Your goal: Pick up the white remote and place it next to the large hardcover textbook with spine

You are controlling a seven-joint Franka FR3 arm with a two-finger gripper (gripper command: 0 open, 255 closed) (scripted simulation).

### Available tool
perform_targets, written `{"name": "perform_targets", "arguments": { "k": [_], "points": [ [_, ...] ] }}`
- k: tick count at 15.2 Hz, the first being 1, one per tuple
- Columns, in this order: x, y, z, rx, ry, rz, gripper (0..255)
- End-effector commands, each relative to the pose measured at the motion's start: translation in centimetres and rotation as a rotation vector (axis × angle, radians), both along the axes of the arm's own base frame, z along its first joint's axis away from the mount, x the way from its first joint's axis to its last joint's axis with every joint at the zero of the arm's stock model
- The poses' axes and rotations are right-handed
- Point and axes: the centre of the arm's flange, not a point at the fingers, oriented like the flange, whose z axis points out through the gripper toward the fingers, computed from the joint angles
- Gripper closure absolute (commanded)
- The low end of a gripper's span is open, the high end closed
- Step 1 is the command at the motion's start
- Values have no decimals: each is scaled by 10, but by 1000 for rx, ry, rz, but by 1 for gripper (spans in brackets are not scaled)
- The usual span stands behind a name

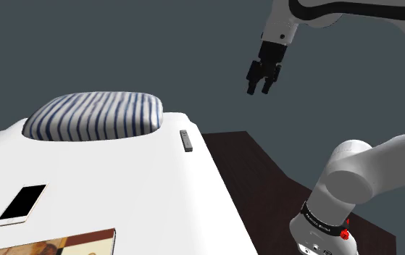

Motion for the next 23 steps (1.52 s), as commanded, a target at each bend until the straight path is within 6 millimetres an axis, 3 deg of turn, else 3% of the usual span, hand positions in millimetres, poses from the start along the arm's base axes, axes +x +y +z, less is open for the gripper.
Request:
{"name": "perform_targets", "arguments": {
  "k": [1, 12, 23],
  "points": [
    [0, 0, 0, 0, 0, 0, 0],
    [107, 29, -96, -21, 19, -143, 0],
    [214, 42, -194, -41, 38, -286, 0]
  ]
}}
